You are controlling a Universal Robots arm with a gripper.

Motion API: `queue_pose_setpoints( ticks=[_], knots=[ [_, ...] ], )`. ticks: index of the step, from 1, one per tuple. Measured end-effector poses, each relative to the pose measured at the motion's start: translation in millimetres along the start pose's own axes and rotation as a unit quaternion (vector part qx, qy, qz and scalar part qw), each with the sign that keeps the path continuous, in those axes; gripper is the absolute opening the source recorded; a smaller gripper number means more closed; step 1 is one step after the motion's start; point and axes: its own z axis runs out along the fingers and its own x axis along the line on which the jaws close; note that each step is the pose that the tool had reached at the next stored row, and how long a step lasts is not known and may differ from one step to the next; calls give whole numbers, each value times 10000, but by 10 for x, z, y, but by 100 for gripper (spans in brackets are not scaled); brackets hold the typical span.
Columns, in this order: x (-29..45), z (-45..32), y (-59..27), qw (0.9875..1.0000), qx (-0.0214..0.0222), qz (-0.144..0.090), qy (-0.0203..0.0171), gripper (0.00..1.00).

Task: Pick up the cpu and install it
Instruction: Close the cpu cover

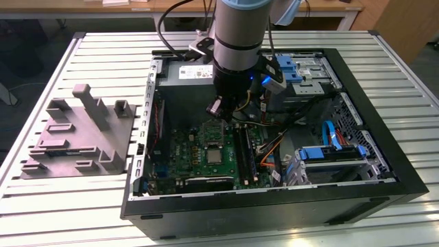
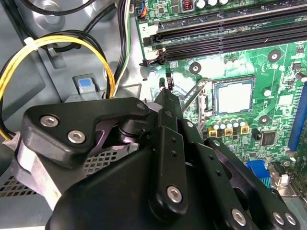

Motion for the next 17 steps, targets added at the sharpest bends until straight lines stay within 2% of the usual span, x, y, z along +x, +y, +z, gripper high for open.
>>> queue_pose_setpoints(
  ticks=[14, 17],
  knots=[
    [0, -49, 4, 10000, 1, -55, 6, 11],
    [0, -54, 4, 9999, 0, -134, 11, 11]
  ],
)
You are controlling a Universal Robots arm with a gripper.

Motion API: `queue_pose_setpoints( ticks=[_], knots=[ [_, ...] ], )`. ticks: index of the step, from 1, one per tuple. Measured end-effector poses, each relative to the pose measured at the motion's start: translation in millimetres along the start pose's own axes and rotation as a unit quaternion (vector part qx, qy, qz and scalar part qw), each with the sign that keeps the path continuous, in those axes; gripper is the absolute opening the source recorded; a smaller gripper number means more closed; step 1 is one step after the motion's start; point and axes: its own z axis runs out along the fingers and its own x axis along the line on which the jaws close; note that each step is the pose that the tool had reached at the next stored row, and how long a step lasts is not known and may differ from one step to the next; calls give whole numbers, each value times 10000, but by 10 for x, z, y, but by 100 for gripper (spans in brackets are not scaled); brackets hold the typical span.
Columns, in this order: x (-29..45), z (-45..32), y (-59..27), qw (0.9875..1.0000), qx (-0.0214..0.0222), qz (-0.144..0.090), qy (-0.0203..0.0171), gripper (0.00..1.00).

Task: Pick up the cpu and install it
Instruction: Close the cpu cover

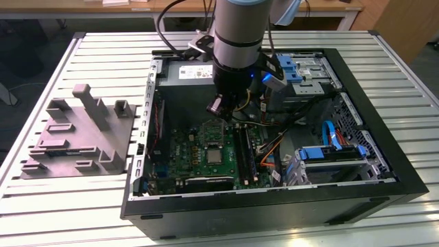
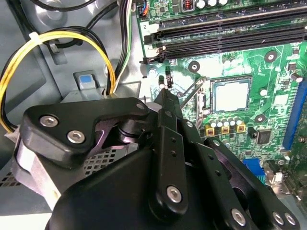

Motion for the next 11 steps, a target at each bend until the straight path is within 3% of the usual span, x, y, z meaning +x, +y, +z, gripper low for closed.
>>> queue_pose_setpoints(
  ticks=[5, 11],
  knots=[
    [0, -1, 0, 9997, -4, -254, 15, 11],
    [0, -22, 1, 9996, -15, -274, 22, 11]
  ],
)
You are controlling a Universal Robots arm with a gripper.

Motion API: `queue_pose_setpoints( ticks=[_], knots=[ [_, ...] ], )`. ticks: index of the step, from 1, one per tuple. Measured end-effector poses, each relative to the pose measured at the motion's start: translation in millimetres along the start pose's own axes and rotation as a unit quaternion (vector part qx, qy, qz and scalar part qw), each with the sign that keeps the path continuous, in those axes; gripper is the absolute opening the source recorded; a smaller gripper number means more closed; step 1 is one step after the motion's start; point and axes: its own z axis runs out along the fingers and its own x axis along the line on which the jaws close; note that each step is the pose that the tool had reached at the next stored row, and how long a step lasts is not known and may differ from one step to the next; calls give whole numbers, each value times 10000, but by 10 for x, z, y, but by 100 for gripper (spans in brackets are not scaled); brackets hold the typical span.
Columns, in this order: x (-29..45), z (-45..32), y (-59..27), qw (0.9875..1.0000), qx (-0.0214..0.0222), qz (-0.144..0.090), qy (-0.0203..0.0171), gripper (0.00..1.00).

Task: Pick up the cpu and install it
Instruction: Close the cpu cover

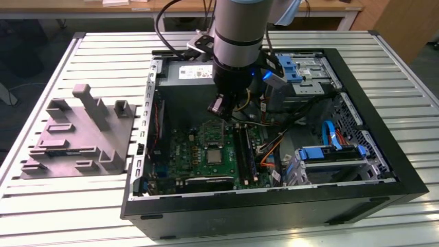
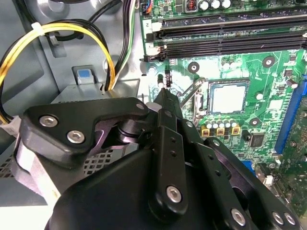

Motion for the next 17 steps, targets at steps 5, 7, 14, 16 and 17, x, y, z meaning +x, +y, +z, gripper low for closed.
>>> queue_pose_setpoints(
  ticks=[5, 7, 14, 16, 17],
  knots=[
    [0, -1, 0, 10000, -19, -50, 16, 11],
    [0, -1, 0, 10000, -23, -81, 20, 11],
    [0, -12, 1, 10000, -35, -86, 29, 11],
    [0, -14, 1, 9999, -36, -90, 29, 11],
    [1, -15, 1, 9999, -36, -95, 31, 11]
  ],
)
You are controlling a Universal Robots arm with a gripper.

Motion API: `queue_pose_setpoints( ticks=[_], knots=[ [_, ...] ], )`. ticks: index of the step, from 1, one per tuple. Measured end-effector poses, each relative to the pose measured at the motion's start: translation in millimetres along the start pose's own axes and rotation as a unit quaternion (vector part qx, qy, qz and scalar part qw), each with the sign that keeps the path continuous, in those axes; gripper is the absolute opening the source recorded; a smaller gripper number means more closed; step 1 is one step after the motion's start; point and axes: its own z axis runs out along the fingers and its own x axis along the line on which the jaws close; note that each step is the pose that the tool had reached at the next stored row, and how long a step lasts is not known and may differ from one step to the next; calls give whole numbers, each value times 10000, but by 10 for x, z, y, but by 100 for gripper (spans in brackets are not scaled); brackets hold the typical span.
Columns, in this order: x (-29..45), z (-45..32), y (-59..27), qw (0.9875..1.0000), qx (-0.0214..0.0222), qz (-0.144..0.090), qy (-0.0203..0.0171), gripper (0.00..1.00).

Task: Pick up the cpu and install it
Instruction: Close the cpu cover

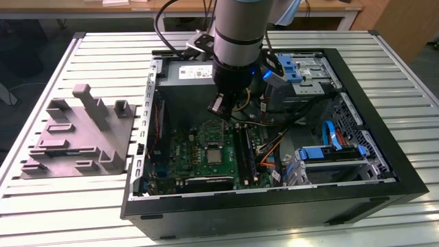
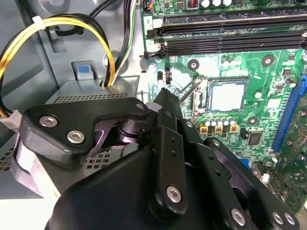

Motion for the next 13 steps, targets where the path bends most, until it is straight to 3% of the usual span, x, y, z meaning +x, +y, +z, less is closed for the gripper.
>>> queue_pose_setpoints(
  ticks=[13],
  knots=[
    [3, -11, -1, 10000, -1, -64, 4, 11]
  ],
)
